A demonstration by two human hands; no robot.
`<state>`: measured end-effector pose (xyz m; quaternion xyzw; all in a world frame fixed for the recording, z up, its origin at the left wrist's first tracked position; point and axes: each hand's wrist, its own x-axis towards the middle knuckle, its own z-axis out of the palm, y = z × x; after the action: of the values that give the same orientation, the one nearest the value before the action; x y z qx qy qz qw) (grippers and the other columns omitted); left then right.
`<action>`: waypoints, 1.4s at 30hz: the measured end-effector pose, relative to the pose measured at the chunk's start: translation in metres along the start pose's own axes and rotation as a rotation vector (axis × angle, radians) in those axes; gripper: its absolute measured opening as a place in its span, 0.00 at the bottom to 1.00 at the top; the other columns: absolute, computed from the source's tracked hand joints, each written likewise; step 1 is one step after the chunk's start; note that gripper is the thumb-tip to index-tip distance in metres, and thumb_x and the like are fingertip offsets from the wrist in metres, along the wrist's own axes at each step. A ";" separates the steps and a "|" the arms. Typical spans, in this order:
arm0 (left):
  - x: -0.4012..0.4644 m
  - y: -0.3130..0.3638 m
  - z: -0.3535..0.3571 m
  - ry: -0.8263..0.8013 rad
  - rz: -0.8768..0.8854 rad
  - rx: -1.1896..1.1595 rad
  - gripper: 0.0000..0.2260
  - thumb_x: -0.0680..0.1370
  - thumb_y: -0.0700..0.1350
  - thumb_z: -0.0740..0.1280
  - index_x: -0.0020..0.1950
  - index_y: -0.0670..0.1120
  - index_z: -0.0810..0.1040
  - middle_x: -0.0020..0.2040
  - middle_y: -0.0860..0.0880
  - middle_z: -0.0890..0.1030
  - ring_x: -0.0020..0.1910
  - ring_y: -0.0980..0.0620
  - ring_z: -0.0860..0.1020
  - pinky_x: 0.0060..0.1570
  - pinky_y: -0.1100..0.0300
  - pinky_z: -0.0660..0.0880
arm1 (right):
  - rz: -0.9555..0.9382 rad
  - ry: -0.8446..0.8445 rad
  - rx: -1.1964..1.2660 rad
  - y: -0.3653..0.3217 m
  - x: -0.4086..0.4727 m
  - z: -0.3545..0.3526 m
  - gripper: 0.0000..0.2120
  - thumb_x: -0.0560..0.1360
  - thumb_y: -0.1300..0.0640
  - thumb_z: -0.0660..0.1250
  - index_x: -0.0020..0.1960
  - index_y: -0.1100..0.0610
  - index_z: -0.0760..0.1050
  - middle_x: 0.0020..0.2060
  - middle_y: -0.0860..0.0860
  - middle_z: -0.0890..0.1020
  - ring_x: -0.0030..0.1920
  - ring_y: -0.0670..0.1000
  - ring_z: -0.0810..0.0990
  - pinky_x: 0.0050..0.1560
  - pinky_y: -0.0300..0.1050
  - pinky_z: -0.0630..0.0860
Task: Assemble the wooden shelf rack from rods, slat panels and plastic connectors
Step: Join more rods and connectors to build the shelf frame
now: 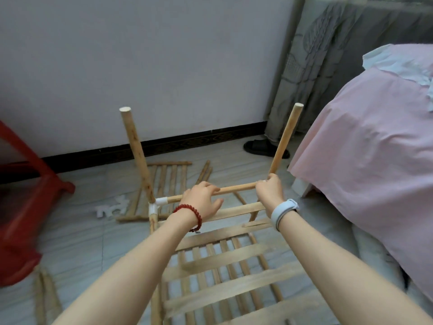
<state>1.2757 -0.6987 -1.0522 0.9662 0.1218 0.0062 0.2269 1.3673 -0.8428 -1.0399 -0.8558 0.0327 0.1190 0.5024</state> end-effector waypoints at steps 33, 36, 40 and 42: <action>-0.261 -0.418 0.133 0.113 -1.176 -0.286 0.14 0.74 0.45 0.65 0.57 0.41 0.73 0.57 0.41 0.77 0.56 0.40 0.75 0.51 0.53 0.72 | -0.379 -0.900 -0.879 0.162 -0.247 0.466 0.13 0.75 0.64 0.58 0.60 0.64 0.64 0.57 0.61 0.70 0.55 0.63 0.73 0.45 0.49 0.69; -0.264 -0.406 0.130 0.238 -1.287 -0.588 0.11 0.74 0.41 0.65 0.54 0.38 0.77 0.44 0.41 0.80 0.43 0.43 0.80 0.42 0.56 0.75 | -0.116 -0.915 -0.792 0.154 -0.236 0.455 0.11 0.75 0.61 0.60 0.56 0.63 0.66 0.52 0.59 0.73 0.50 0.60 0.75 0.38 0.43 0.68; -0.270 -0.371 0.107 0.573 -1.226 -1.415 0.12 0.76 0.30 0.62 0.58 0.36 0.65 0.40 0.41 0.74 0.32 0.47 0.77 0.27 0.62 0.78 | 0.097 -0.868 -0.625 0.128 -0.229 0.423 0.07 0.74 0.58 0.59 0.50 0.60 0.66 0.39 0.54 0.74 0.36 0.54 0.75 0.26 0.39 0.63; -0.273 -0.350 0.089 0.577 -1.104 -1.486 0.13 0.77 0.30 0.61 0.58 0.40 0.62 0.41 0.42 0.74 0.32 0.50 0.76 0.25 0.64 0.77 | 0.146 -0.839 -0.520 0.110 -0.233 0.399 0.08 0.74 0.57 0.57 0.51 0.60 0.67 0.34 0.53 0.73 0.29 0.51 0.73 0.26 0.38 0.62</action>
<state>0.9355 -0.4993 -1.2741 0.3443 0.5744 0.2112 0.7120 1.0543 -0.5655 -1.2646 -0.8266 -0.1433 0.4919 0.2329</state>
